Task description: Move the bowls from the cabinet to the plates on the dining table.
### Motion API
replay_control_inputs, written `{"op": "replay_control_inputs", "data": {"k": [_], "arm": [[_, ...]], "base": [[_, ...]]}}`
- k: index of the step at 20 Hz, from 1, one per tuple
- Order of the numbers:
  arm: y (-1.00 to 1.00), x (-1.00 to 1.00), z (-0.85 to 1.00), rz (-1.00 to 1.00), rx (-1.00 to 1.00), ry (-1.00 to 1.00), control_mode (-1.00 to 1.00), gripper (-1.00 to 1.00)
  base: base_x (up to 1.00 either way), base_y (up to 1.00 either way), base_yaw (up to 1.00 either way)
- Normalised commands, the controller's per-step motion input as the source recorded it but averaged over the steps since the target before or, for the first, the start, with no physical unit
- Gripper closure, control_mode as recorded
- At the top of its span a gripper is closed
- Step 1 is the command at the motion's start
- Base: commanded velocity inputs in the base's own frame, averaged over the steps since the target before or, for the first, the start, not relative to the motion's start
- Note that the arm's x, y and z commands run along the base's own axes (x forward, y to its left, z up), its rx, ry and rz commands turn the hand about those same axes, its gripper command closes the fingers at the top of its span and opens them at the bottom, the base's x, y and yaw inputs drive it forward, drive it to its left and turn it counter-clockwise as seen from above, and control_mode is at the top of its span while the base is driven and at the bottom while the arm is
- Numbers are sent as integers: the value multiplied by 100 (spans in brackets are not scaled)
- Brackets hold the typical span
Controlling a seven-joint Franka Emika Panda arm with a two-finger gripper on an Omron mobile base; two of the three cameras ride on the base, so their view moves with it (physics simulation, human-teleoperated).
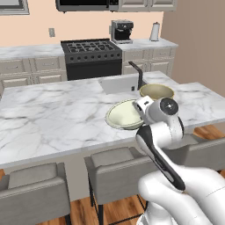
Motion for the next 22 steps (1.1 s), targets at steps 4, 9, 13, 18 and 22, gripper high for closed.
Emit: {"op": "replay_control_inputs", "data": {"k": [4,9,13,18,22], "arm": [[-6,31,2,4,1,0,-100,100],[-3,29,0,4,0,0,-100,100],[0,37,-3,3,0,0,-100,100],[0,36,-20,5,0,0,-100,100],[0,28,-38,6,0,0,-100,100]], "base": [[0,0,0],[0,0,0],[0,0,0],[0,0,0],[0,0,0]]}}
